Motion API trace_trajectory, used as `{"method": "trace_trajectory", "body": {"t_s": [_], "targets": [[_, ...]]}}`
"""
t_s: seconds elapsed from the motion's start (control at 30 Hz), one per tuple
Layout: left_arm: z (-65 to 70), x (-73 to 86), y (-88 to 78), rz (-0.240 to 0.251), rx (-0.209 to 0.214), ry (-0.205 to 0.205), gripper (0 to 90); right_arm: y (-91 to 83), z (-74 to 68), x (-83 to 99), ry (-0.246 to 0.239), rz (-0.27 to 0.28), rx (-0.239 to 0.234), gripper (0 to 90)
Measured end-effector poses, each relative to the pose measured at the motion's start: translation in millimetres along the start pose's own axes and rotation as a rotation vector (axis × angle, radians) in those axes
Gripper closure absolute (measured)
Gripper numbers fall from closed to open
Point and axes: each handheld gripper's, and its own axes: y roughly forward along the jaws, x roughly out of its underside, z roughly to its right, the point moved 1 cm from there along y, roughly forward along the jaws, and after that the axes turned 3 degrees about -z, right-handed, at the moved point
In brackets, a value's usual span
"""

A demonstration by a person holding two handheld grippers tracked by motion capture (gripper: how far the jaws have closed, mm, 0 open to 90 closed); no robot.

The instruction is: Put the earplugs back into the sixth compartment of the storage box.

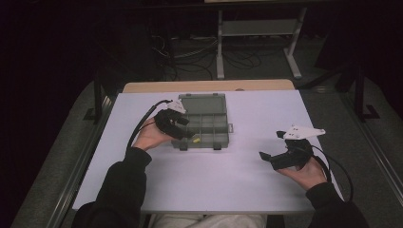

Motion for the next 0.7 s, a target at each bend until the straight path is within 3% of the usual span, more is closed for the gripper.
{"method": "trace_trajectory", "body": {"t_s": [0.23, 0.47, 0.7], "targets": [[-0.9, 6.2, -14.8, 0.061, -0.024, -0.024, 22.6, 0.0, 0.1, 0.2, 0.0, -0.001, 0.001, 0.0], [1.4, 11.4, -26.3, 0.088, -0.024, -0.066, 0.0, -0.5, -0.3, 0.1, 0.0, 0.001, 0.002, 0.0], [9.8, 14.9, -43.1, 0.131, -0.051, -0.054, 0.0, -0.5, -0.8, -0.2, -0.002, 0.001, 0.001, 0.0]]}}
